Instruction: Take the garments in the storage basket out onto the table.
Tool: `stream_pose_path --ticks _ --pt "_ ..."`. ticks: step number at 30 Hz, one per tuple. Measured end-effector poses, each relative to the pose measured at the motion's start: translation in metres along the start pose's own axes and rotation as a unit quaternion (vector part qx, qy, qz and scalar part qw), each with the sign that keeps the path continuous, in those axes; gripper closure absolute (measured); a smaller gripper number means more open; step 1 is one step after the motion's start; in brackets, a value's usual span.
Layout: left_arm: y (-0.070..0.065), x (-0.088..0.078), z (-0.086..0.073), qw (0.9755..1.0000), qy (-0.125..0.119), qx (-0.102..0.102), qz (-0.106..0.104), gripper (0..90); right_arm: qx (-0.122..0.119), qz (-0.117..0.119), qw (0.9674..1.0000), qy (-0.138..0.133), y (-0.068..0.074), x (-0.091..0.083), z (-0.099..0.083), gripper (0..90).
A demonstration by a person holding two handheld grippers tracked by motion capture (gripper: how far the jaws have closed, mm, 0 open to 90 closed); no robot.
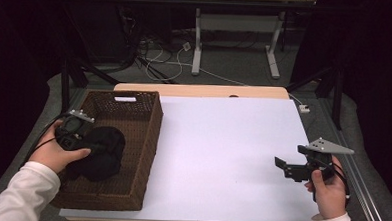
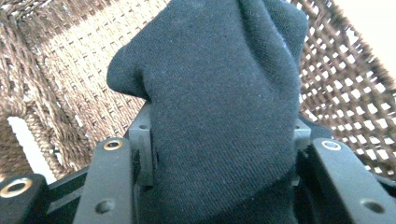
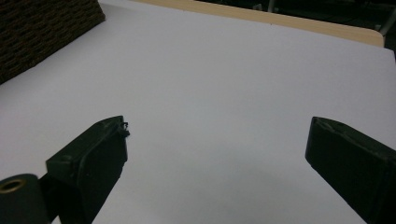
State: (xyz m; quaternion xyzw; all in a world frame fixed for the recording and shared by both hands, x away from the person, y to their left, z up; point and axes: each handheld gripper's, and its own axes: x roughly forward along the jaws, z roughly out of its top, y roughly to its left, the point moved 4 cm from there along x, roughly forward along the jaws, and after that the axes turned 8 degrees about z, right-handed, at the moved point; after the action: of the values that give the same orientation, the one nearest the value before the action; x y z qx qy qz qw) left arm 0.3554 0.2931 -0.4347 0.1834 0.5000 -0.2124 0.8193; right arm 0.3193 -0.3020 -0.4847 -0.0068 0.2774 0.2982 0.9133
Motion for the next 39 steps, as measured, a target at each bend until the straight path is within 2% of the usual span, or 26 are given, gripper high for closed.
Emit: stream_pose_path --ticks 7,13,18,22,24,28,30,39 --pt "0.001 -0.01 0.002 0.9993 -0.021 -0.029 0.012 47.4 0.0 -0.001 1.0 0.003 -0.001 0.001 -0.001 5.0" --pt "0.003 -0.016 0.004 0.9984 -0.023 -0.05 0.015 47.2 0.0 -0.001 1.0 0.002 -0.001 0.001 -0.001 5.0" --pt "0.004 -0.025 0.011 0.9966 -0.039 -0.07 0.02 47.2 0.001 0.0 1.0 0.001 -0.001 0.001 -0.001 5.0" --pt "0.002 -0.03 0.017 0.9937 -0.059 -0.09 0.031 47.2 -0.001 0.0 1.0 0.003 -0.001 0.001 -0.001 4.9" --pt "0.001 -0.031 0.019 0.9916 -0.066 -0.106 0.033 47.2 -0.001 -0.001 1.0 0.002 -0.001 0.001 -0.001 4.9" --pt "-0.001 -0.031 0.022 0.9894 -0.071 -0.12 0.042 47.2 0.0 -0.002 1.0 -0.001 -0.001 0.001 -0.001 5.0" --pt "-0.002 -0.031 0.023 0.9888 -0.073 -0.123 0.043 47.2 -0.001 -0.002 1.0 -0.001 -0.001 0.001 -0.001 4.9" --pt "-0.01 -0.032 0.036 0.9897 -0.089 -0.108 0.029 47.2 0.0 -0.003 1.0 0.0 -0.002 0.001 -0.002 4.9"
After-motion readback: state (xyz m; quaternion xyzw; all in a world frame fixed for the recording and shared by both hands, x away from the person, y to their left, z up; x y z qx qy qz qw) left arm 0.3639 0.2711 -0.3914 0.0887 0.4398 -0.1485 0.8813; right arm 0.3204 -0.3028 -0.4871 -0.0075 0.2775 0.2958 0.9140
